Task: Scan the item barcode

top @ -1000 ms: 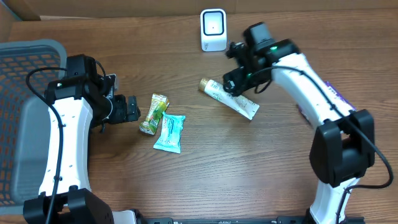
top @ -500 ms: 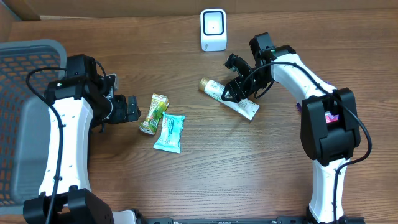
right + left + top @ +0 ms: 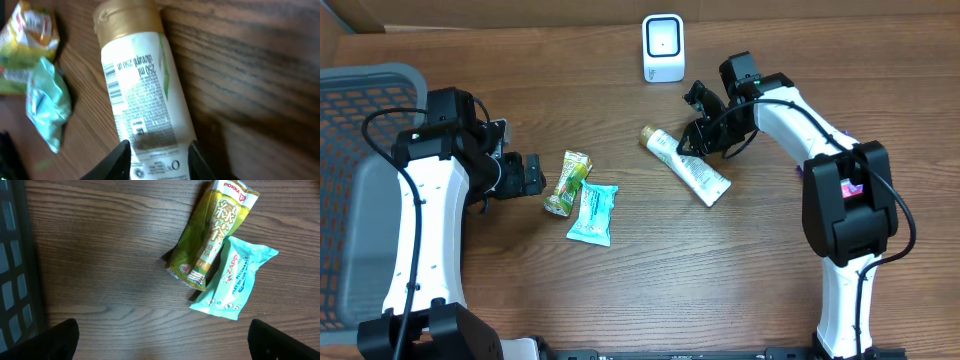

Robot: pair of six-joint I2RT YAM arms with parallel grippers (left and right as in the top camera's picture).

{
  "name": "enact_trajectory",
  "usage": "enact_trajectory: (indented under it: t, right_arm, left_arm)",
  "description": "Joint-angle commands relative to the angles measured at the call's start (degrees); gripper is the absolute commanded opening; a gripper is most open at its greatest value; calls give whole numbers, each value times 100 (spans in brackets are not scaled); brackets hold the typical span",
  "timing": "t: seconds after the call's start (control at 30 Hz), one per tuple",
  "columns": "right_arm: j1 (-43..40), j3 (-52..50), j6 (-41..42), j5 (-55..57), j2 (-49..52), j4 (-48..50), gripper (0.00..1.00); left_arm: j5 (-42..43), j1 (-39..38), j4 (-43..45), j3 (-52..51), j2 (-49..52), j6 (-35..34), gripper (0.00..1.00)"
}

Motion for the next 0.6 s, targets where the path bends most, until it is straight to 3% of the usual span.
enact_trajectory:
  t: [0.0, 0.1, 0.2, 0.3, 0.57]
  right_arm:
    - [251, -26, 1154, -39, 57, 9, 38]
    - [417, -26, 1530, 310, 59, 11, 39]
    - [629, -26, 1578, 568, 61, 11, 54]
    - [846, -28, 1578, 647, 61, 11, 61]
    - [1128, -48, 1998, 1027, 61, 155, 62]
  left_arm:
    - [37, 24, 2, 37, 33, 90, 100]
    - [37, 24, 2, 37, 33, 90, 100]
    - [37, 24, 2, 37, 33, 90, 99]
    - [37, 24, 2, 37, 33, 90, 100]
    - [37, 24, 2, 37, 33, 90, 100]
